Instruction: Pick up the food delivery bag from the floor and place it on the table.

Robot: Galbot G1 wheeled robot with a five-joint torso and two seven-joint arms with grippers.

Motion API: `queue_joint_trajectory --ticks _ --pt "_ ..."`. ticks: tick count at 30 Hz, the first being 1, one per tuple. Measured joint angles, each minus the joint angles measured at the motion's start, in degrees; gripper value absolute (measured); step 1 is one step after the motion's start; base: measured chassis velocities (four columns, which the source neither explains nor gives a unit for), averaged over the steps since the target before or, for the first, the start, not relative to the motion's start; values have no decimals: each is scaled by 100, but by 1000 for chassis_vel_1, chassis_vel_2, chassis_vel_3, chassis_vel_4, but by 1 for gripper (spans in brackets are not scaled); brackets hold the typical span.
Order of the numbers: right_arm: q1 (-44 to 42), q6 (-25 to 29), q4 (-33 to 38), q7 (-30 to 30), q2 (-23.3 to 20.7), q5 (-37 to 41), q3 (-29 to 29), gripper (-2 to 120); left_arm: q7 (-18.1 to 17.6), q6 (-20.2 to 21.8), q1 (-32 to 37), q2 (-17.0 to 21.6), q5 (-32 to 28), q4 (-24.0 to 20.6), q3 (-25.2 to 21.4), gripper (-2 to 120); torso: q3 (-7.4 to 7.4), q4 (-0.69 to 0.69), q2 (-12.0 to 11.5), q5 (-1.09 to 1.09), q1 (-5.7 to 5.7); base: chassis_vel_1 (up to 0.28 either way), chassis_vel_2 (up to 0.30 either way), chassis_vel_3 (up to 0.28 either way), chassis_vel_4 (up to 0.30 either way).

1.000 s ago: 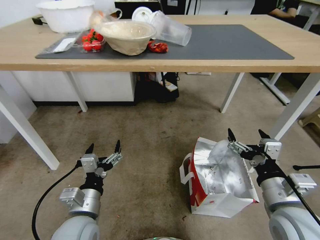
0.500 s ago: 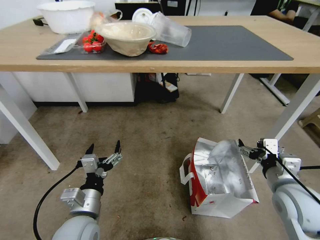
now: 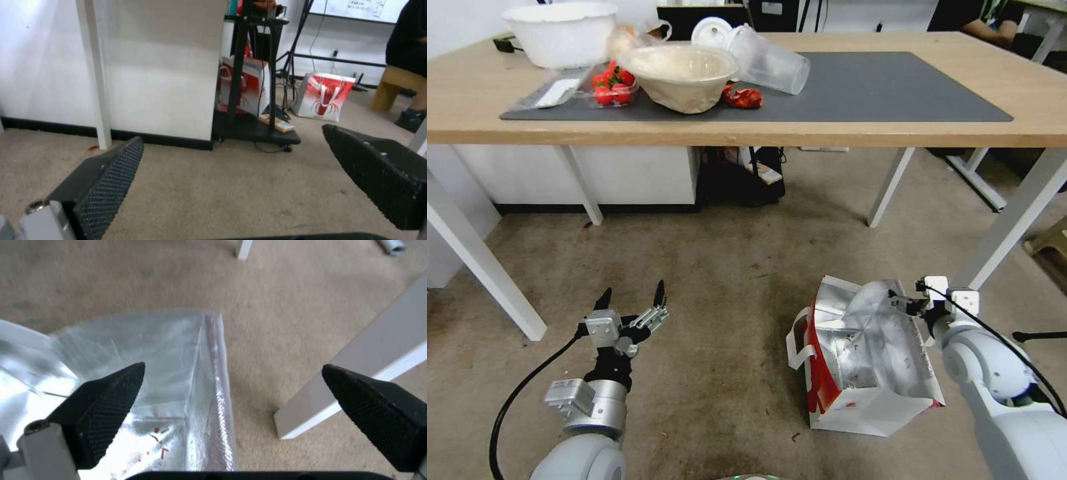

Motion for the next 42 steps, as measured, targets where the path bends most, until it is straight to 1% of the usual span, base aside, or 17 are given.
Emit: queue_joint_trajectory --ticks 5,8,9,10,12,14,16,19,21,23,25,26,28,30,32,34,42 --pt "214 2 -333 61 -48 75 -262 100 -1 -2 2 -18 9 -4 -3 100 0 0 2 0 0 0 0 0 0" --pt "214 2 -333 61 -48 75 -262 100 -1 -2 2 -18 9 -4 -3 100 0 0 2 0 0 0 0 0 0" --pt "291 3 -428 88 -49 99 -347 92 -2 -2 2 -19 10 -7 -10 100 0 1 2 0 0 0 0 0 0" --pt "291 3 -428 88 -49 99 -347 92 -2 -2 2 -19 10 -7 -10 100 0 1 2 0 0 0 0 0 0" --pt "348 4 -514 106 -48 100 -423 82 -3 -2 2 -20 11 -8 -19 100 0 1 3 0 0 0 0 0 0" --pt "362 5 -543 108 -47 96 -443 81 -4 -2 2 -20 11 -8 -23 100 0 1 3 0 0 0 0 0 0" --pt "401 6 -647 112 -36 70 -504 67 -7 -3 2 -20 11 -8 -37 100 0 1 3 0 0 0 0 0 0" --pt "406 7 -684 104 -33 33 -516 62 -10 -4 1 -19 11 -8 -41 100 0 0 4 0 1 0 0 0 0" --pt "405 9 -724 85 -32 1 -532 48 -11 -6 -6 -17 11 -5 -45 100 0 0 4 0 1 0 0 0 0" --pt "405 9 -725 84 -32 0 -532 48 -11 -6 -7 -17 11 -4 -45 100 0 0 5 0 0 0 0 0 0" --pt "402 10 -729 74 -33 -4 -533 37 -12 -7 -10 -17 11 0 -46 100 0 0 5 0 0 0 0 0 0" --pt "402 10 -729 74 -33 -4 -533 37 -12 -7 -10 -17 11 0 -46 100 0 0 5 0 0 0 0 0 0" --pt "395 11 -730 64 -35 -4 -536 29 -12 -7 -13 -17 11 4 -46 100 0 0 5 0 1 0 0 0 0" --pt "376 14 -729 42 -37 -3 -536 14 -13 -7 -25 -16 10 22 -38 100 0 0 5 0 0 0 0 0 0" --pt "371 14 -726 38 -38 -1 -536 13 -14 -7 -27 -16 10 27 -35 100 0 0 6 0 0 0 0 0 0" --pt "346 16 -721 7 -51 -2 -533 0 -14 -7 -30 -16 11 37 -23 100 0 0 6 0 1 0 0 0 0" --pt "296 24 -649 -77 -71 83 -513 0 -14 -16 -24 -7 11 41 -23 100 0 1 7 0 1 0 0 0 0"
